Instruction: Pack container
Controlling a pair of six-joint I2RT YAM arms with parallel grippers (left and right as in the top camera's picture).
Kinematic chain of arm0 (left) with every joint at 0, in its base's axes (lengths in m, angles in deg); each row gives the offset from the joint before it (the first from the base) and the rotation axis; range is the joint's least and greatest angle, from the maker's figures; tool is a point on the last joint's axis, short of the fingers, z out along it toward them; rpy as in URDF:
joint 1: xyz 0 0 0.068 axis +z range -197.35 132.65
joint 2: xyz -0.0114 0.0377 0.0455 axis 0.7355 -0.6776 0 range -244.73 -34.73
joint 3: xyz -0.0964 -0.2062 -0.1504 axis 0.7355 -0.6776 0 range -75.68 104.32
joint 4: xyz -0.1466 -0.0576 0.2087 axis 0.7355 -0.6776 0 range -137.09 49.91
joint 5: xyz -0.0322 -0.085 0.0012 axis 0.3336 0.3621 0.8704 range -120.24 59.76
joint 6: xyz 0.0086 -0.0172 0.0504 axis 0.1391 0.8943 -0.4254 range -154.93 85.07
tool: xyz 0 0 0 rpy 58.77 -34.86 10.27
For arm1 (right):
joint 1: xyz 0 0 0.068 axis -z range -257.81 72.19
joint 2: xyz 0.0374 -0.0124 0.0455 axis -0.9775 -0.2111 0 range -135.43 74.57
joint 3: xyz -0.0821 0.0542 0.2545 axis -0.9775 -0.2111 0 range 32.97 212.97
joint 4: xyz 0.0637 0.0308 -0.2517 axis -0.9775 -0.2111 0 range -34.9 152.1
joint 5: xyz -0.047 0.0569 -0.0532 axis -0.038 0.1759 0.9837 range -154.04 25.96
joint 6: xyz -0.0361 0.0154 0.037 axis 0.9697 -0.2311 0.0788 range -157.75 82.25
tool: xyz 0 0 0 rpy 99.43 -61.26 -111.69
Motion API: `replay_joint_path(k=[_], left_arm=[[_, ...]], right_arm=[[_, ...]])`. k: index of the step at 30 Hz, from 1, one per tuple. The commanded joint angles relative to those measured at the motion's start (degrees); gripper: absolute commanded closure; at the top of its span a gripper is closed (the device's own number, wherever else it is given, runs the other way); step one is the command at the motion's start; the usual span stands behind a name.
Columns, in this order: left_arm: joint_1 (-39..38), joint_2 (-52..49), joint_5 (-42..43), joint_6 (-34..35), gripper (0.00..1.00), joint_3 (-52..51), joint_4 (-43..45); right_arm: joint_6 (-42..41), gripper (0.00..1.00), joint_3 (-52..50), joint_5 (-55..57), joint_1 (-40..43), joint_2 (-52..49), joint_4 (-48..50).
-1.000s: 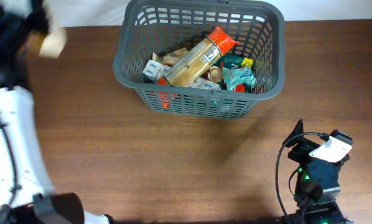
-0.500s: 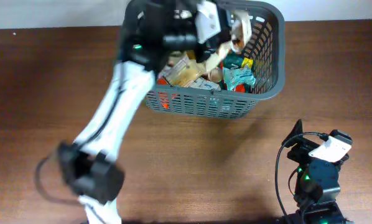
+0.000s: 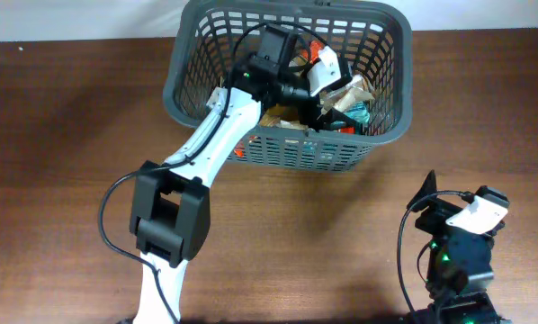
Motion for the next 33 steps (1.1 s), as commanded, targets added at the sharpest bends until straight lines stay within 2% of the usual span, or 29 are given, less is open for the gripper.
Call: replay_joint_path(k=[1,5,9,12,17,19,20,22,25,27,30,33], left_arm=[[1.8,5.9,-13.6,3.2,0.01,7.0,-2.4],[3.3,15.6,-27.8,3.2,0.01,11.6,-6.1],[4.5,28.7,-41.6,3.2,0.01,12.2,-7.1],[4.9,36.8,-50.1,3.2,0.01,12.1,-11.1],[4.9,47.8,-58.2,3.2,0.01,12.1,-23.6],[4.9,51.6,-58.9,3.3,0.01,12.1,-27.8],[4.9,53.5,-58.9,3.7,0.01,12.1,-29.7],[4.9,57.0,-58.9,5.0,0.01,11.9,-33.1],[4.9,63.7,-65.6,5.6,0.01,11.7,-43.4],[4.9,66.3,-69.2,5.6,0.01,11.7,-47.6],[4.9,70.6,-71.5,5.6,0.01,11.7,-51.2],[4.9,76.7,-71.5,5.6,0.01,11.7,-53.5]], right_arm=[[11.9,0.01,2.3,-0.5,-0.3,0.5,9.9],[14.9,0.01,6.7,0.0,-0.3,0.5,16.6],[14.9,0.01,13.4,2.6,-0.3,0.6,17.3],[15.1,0.01,16.4,4.7,-0.3,2.7,17.3],[26.1,0.01,17.7,5.0,-0.3,11.8,17.1],[27.1,0.01,18.0,6.1,-0.3,17.5,15.6],[27.1,0.01,18.8,6.0,-0.2,21.2,12.7],[26.8,0.01,23.3,10.4,-0.1,20.4,7.6],[20.2,0.01,38.1,0.8,1.8,20.9,-20.2],[20.3,0.01,43.3,-4.1,2.6,20.9,-30.6],[22.6,0.01,50.2,-6.0,4.4,20.9,-41.1],[30.1,0.01,58.8,-10.2,8.9,20.9,-49.6]])
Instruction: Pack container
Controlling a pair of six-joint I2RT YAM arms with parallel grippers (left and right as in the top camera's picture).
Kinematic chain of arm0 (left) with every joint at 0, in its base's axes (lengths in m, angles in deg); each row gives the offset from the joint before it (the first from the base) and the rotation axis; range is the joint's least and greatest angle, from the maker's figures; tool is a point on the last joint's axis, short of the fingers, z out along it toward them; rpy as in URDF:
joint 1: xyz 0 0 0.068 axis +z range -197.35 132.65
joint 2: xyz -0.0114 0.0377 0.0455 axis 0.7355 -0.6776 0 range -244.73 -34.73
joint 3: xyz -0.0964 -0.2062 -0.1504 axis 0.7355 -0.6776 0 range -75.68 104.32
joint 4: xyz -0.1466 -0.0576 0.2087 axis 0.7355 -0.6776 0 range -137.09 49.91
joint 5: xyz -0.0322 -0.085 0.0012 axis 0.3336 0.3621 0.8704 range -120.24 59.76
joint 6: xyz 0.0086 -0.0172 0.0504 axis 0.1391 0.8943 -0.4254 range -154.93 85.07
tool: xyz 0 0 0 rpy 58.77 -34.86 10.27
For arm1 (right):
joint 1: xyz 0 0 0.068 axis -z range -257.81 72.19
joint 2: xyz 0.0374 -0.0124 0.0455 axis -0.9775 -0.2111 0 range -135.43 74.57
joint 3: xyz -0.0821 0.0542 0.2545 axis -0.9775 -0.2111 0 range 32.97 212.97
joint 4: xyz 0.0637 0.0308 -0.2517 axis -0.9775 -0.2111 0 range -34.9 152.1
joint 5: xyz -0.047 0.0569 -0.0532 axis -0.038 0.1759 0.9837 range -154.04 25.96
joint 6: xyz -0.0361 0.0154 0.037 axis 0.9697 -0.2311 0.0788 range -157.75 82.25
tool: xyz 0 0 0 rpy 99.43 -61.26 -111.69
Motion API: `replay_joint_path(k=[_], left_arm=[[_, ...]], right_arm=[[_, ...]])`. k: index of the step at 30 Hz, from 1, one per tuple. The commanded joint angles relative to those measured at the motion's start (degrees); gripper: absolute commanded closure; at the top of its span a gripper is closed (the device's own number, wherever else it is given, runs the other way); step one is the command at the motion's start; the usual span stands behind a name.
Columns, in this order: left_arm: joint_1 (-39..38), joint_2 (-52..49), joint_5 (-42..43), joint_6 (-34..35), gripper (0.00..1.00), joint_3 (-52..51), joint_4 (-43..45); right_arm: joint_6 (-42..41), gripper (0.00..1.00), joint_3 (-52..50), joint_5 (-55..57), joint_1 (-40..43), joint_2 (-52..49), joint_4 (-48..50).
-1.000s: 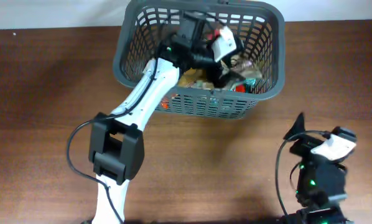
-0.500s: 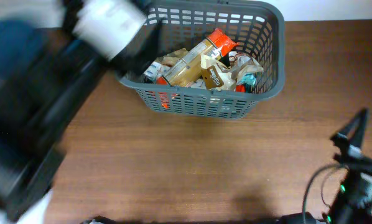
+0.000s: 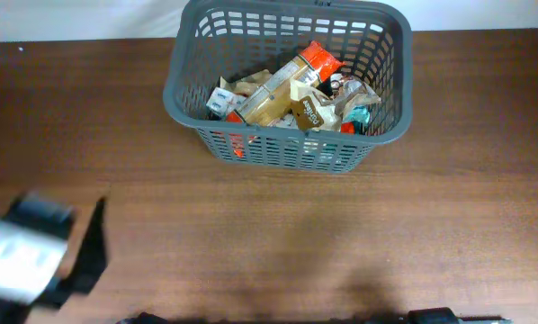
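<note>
A grey plastic basket (image 3: 177,97) stands at the back middle of the brown table (image 3: 296,234). Inside it lies a heap of snack packets (image 3: 291,94), among them a long tan packet with an orange-red end (image 3: 316,59). My left gripper (image 3: 82,265) is a blurred white and black shape at the table's front left corner, far from the basket; its jaws are too smeared to read. My right gripper is out of view; only a dark sliver of arm base (image 3: 453,316) shows at the bottom edge.
A pale wall strip runs behind the table's far edge. Nothing but the basket stands on the wood that shows in the overhead view.
My left arm was reaching into the basket; now it is out and down at the front left corner. The right arm, parked at the front right, has left the view. The packets lie uncovered.
</note>
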Motion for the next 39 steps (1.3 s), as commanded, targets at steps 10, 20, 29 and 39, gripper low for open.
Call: replay_joint_path(k=[10,20,29,39], left_arm=[[-0.1,21.9,-5.2,7.3,0.01,0.1,-10.3],[-0.1,27.7,-9.3,13.2,0.01,-0.1,-15.3],[-0.1,28.4,-9.2,13.2,0.01,-0.1,-15.3],[-0.1,28.4,-9.2,13.2,0.01,-0.1,-15.3]], right_arm=[[7.1,0.01,30.6,-12.1,9.6,0.3,-33.2],[6.0,0.01,41.0,-15.2,8.4,0.3,-44.3],[6.1,0.01,41.0,-16.3,6.9,0.3,-44.3],[6.1,0.01,41.0,-16.3,6.9,0.3,-44.3]])
